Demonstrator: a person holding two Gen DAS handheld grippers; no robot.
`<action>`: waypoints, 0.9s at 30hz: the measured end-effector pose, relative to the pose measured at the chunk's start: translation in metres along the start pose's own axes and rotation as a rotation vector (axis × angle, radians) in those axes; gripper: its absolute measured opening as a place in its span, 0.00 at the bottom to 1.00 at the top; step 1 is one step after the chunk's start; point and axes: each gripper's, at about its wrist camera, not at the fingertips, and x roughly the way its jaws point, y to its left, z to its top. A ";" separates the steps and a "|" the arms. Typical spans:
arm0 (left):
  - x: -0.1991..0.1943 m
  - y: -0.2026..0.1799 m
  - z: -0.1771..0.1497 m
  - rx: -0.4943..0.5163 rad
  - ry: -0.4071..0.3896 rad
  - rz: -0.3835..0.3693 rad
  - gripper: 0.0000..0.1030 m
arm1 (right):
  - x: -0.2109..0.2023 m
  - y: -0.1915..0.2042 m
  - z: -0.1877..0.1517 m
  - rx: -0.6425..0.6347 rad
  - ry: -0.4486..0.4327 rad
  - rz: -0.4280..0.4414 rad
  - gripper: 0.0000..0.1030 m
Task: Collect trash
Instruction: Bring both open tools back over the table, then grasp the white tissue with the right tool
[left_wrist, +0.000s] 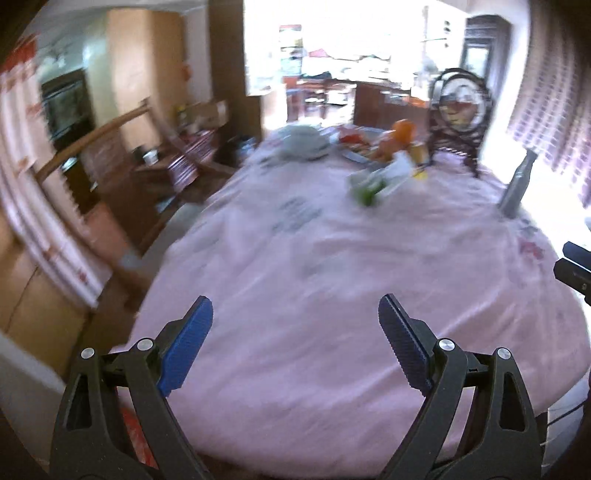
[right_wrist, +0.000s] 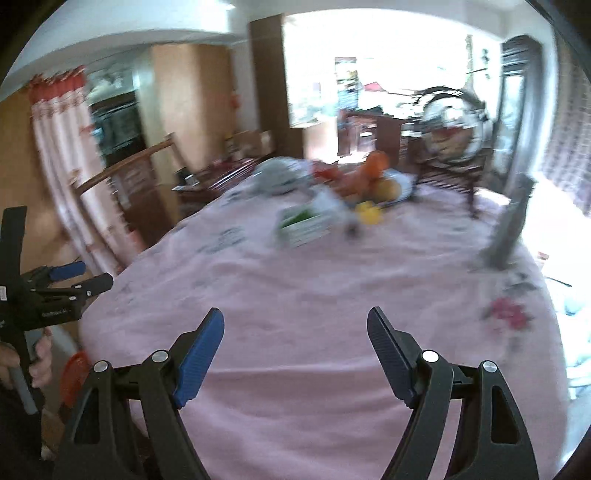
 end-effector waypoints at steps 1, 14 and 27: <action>0.004 -0.010 0.010 0.009 -0.001 -0.017 0.85 | -0.006 -0.014 0.006 0.016 -0.023 -0.019 0.76; 0.101 -0.090 0.150 0.111 -0.006 -0.084 0.86 | 0.021 -0.121 0.131 0.246 -0.228 -0.140 0.78; 0.263 -0.039 0.137 0.043 0.231 -0.026 0.86 | 0.287 -0.084 0.137 0.014 0.140 -0.051 0.83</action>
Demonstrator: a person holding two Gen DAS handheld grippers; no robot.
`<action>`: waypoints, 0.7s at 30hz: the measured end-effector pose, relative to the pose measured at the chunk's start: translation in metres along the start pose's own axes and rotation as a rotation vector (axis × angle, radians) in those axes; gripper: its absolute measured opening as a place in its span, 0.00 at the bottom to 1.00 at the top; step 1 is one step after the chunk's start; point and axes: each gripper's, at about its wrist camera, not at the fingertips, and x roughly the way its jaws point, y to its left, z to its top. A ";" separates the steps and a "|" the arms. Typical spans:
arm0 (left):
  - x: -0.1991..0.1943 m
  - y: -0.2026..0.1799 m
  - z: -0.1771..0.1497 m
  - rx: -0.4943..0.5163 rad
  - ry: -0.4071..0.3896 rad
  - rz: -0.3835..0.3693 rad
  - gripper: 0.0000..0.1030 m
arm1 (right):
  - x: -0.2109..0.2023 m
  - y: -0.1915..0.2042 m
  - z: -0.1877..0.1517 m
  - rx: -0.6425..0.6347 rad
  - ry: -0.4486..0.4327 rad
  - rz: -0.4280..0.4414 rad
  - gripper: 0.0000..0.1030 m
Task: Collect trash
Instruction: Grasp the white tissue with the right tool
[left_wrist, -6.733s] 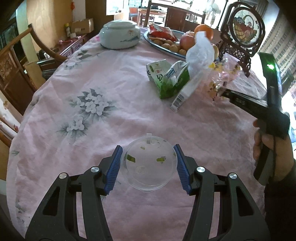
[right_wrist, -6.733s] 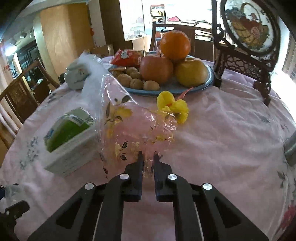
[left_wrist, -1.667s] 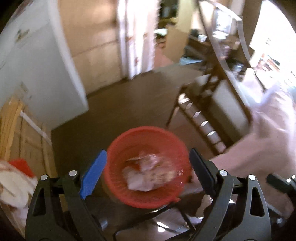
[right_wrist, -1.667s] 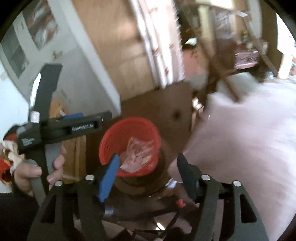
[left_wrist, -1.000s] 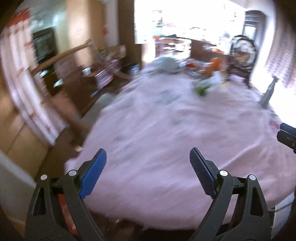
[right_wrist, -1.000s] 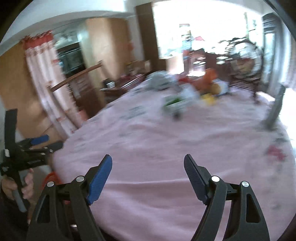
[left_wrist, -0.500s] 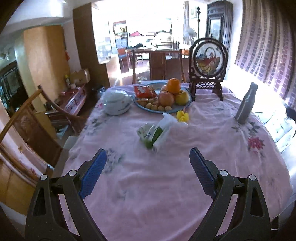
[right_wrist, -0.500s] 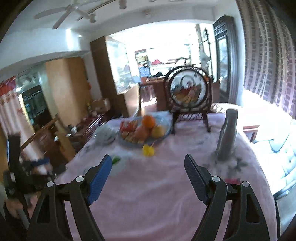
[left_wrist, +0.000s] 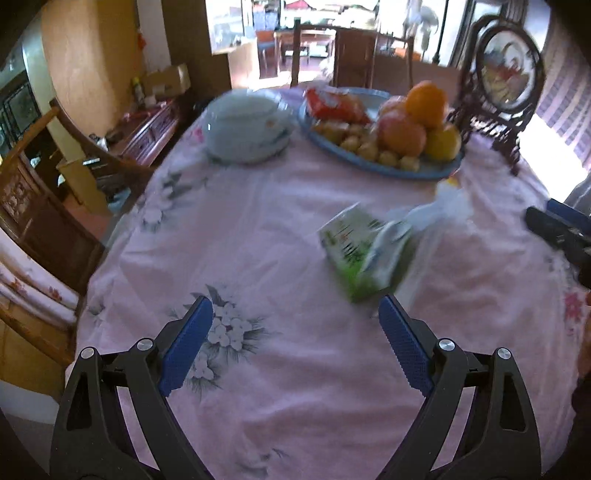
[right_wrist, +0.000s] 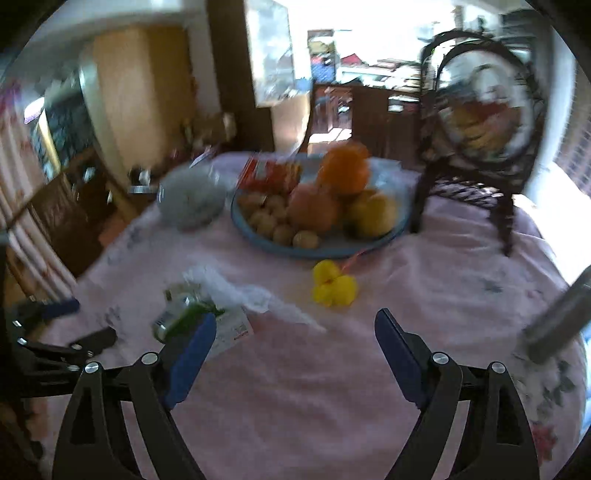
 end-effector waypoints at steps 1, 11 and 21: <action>0.003 0.002 -0.001 0.002 0.005 -0.001 0.86 | 0.011 0.005 0.001 -0.025 0.009 -0.016 0.82; 0.019 -0.004 0.000 0.038 0.031 0.001 0.86 | 0.074 0.039 0.014 -0.120 0.094 -0.015 0.01; 0.016 -0.032 -0.001 0.092 0.016 -0.036 0.86 | 0.002 -0.023 -0.029 0.065 -0.013 0.009 0.00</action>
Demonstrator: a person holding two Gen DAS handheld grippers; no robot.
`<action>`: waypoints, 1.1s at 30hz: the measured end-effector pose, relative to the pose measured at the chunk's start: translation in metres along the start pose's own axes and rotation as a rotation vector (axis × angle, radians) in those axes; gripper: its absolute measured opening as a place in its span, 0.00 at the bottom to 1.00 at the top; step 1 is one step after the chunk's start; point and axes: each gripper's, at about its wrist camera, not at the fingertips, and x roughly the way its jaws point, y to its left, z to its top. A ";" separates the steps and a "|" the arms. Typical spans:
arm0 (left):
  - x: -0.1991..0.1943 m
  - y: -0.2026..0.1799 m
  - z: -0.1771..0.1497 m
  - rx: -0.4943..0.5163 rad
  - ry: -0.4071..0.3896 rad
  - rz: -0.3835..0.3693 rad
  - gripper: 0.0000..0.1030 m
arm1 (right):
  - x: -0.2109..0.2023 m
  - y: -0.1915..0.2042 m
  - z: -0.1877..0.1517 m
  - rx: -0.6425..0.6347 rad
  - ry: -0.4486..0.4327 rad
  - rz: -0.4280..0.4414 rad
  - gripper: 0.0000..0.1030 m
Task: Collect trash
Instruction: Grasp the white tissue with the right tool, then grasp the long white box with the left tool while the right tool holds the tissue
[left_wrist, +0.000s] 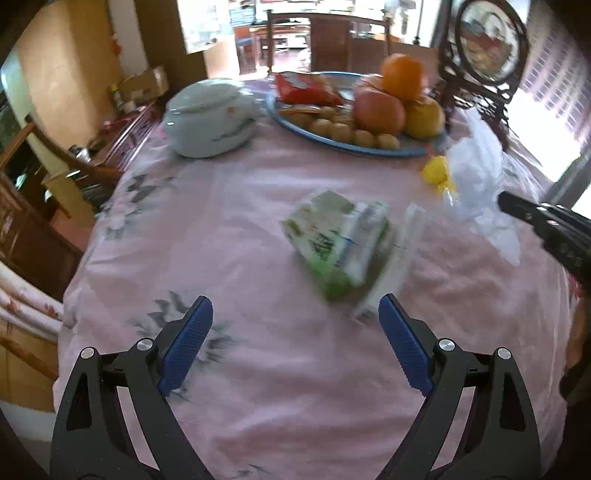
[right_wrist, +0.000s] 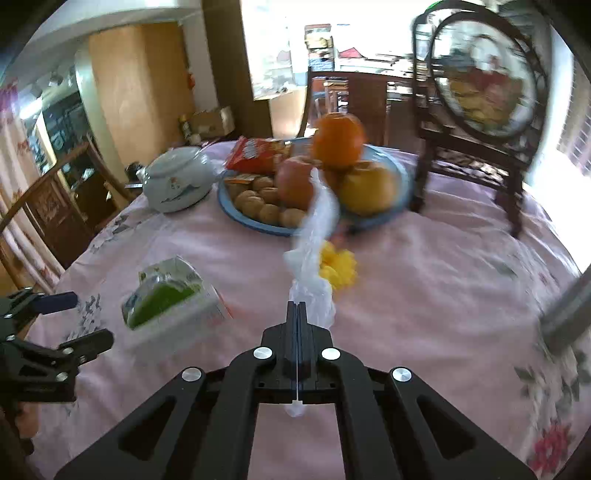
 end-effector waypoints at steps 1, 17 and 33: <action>0.001 -0.007 -0.003 0.021 0.002 -0.003 0.86 | -0.010 -0.008 -0.009 0.021 -0.003 0.008 0.00; 0.045 -0.041 -0.006 0.102 0.034 -0.016 0.65 | -0.007 -0.047 -0.066 0.130 0.141 0.082 0.17; 0.056 -0.051 0.006 0.090 0.039 -0.051 0.18 | 0.029 -0.067 -0.055 0.146 0.137 -0.099 0.58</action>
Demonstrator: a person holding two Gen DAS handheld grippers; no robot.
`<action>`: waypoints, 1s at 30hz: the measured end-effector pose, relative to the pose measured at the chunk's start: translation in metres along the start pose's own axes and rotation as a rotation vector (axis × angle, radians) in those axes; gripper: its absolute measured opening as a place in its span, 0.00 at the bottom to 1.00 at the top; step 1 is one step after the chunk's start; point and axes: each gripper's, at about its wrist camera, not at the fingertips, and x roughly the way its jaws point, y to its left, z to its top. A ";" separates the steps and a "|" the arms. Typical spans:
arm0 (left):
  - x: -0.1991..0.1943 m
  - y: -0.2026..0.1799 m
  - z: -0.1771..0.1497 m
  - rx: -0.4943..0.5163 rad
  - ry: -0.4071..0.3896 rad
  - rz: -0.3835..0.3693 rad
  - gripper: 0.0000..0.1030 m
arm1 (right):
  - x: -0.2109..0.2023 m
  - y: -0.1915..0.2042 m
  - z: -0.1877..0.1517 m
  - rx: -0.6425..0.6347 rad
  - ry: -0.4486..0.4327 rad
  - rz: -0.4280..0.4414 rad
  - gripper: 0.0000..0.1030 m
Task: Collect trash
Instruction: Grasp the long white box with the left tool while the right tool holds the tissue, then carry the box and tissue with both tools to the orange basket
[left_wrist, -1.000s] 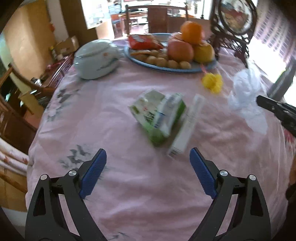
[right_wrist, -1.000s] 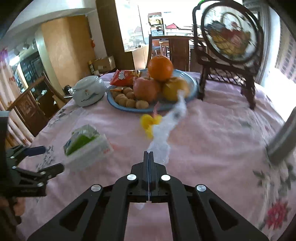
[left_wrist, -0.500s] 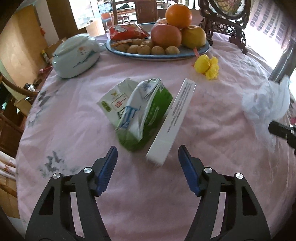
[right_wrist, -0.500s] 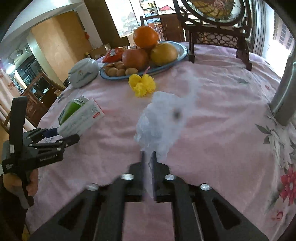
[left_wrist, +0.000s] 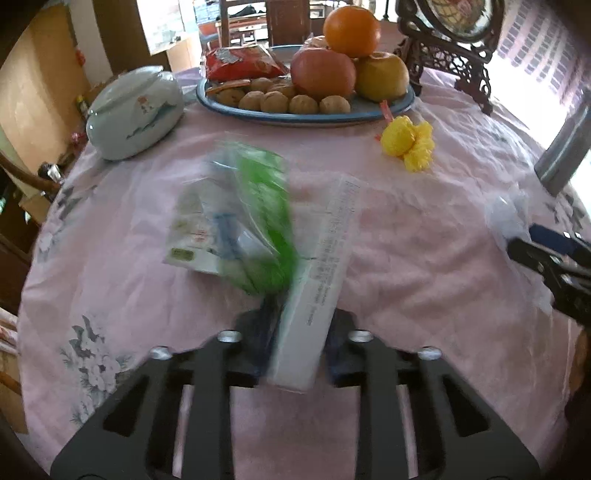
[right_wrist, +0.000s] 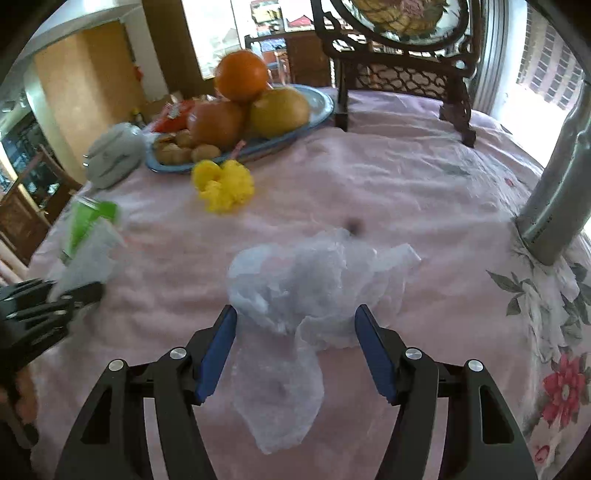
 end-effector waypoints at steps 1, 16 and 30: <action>-0.002 0.001 -0.001 -0.003 0.000 -0.007 0.17 | 0.004 0.000 -0.001 -0.001 0.013 -0.004 0.54; -0.129 0.028 -0.067 -0.019 -0.102 -0.108 0.17 | -0.088 0.019 -0.047 0.031 -0.036 0.168 0.17; -0.216 0.070 -0.231 -0.160 -0.119 0.023 0.17 | -0.175 0.127 -0.155 -0.115 -0.031 0.372 0.17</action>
